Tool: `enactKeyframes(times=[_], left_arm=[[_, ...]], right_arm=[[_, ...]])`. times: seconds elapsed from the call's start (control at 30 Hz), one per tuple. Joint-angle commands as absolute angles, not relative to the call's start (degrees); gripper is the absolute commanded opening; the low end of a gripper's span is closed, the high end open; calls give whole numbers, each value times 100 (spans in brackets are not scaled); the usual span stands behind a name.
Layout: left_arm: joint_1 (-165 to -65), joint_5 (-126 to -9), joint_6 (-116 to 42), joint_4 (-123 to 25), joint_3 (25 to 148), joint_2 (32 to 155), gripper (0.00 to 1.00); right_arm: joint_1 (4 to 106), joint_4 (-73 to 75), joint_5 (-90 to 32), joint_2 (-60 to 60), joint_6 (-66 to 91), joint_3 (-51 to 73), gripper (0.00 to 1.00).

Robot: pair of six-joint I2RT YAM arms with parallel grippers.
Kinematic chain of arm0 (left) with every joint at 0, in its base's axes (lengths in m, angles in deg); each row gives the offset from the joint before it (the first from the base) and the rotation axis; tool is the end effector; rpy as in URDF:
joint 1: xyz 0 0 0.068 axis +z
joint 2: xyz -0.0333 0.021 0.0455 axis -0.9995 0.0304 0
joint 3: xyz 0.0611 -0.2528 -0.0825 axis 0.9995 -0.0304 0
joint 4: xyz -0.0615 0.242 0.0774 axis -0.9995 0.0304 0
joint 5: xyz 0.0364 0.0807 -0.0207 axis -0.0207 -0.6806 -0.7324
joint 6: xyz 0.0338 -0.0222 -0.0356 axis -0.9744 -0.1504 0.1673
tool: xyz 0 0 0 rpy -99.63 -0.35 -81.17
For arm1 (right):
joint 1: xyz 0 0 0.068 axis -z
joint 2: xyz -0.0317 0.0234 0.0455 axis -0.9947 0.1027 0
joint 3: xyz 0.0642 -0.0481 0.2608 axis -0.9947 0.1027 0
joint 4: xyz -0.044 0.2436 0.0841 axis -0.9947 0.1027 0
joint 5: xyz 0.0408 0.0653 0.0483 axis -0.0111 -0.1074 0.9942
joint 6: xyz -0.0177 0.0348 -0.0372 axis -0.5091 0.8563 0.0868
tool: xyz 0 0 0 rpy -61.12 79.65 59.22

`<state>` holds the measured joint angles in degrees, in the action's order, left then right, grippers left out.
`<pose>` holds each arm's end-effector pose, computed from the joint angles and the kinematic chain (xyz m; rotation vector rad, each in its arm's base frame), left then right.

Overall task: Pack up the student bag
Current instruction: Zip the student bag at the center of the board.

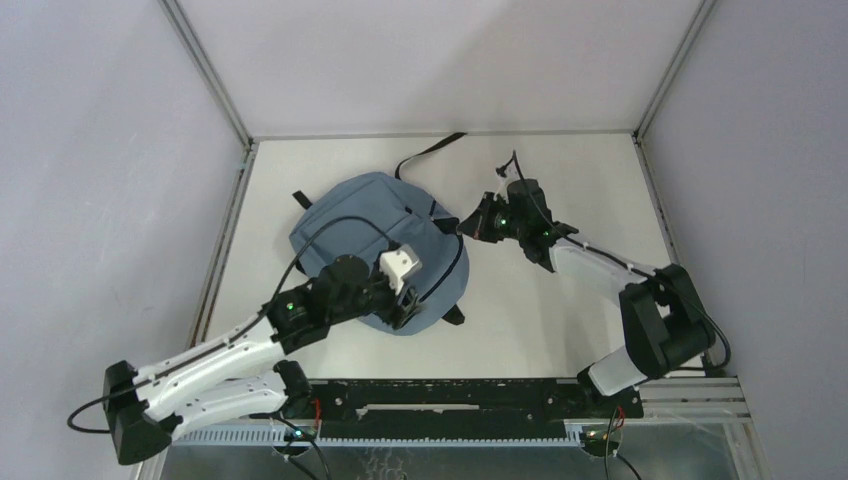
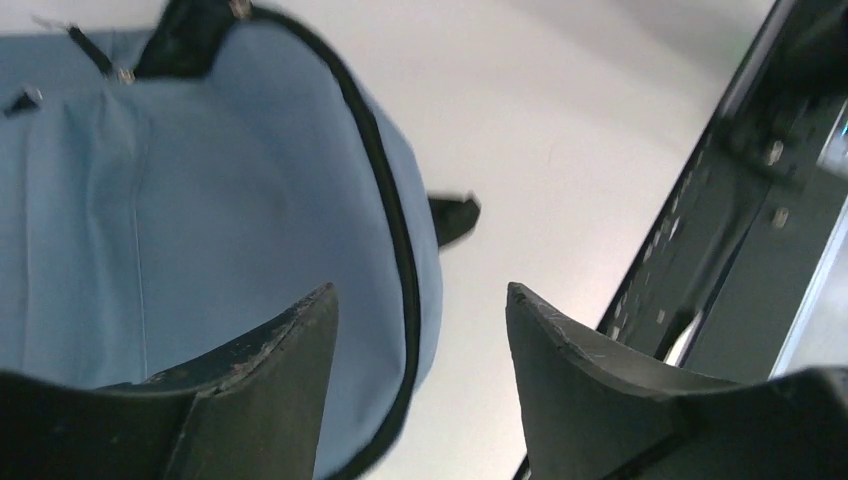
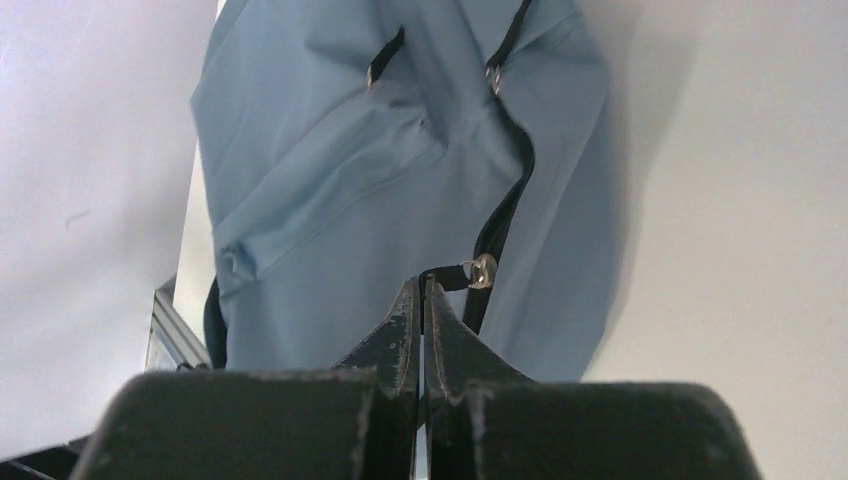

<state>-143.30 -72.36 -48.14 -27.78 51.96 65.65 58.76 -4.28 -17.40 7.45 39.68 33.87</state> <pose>0.1065 -0.1559 0.2736 1.0184 1.8807 -0.6424 0.3017 0.1559 0.2285 -0.0380 2.2306 0.9504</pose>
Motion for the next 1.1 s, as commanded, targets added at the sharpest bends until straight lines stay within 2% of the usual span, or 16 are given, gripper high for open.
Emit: enactKeyframes(times=[0.0, 0.2, 0.43, 0.53, 0.77, 0.9, 1.07], left_arm=[[-14480, -7561, -3966, -3839, 5987, 7382, 66], [-14649, -8559, -3545, -4094, 6636, 8893, 68], [-14644, -8880, -3413, -4284, 7052, 9828, 65], [-14617, -9048, -3367, -4612, 6997, 10037, 55], [-14504, -8689, -3268, -4595, 6913, 10315, 1], [-14522, -8284, -3112, -4600, 6617, 9984, 0], [-14692, -7819, -2942, -4828, 5657, 9070, 0]], right_arm=[[5735, -482, -1944, 118, 3985, 3738, 0], [5762, -358, -1960, -193, 3947, 3943, 0], [5888, -255, -1915, -520, 3974, 4152, 0], [5942, -200, -1915, -675, 3968, 4241, 0], [6182, -125, -1906, -959, 3915, 4457, 0], [6260, -91, -1912, -950, 3795, 4463, 0], [6345, -368, -1724, -738, 3756, 4463, 0]])
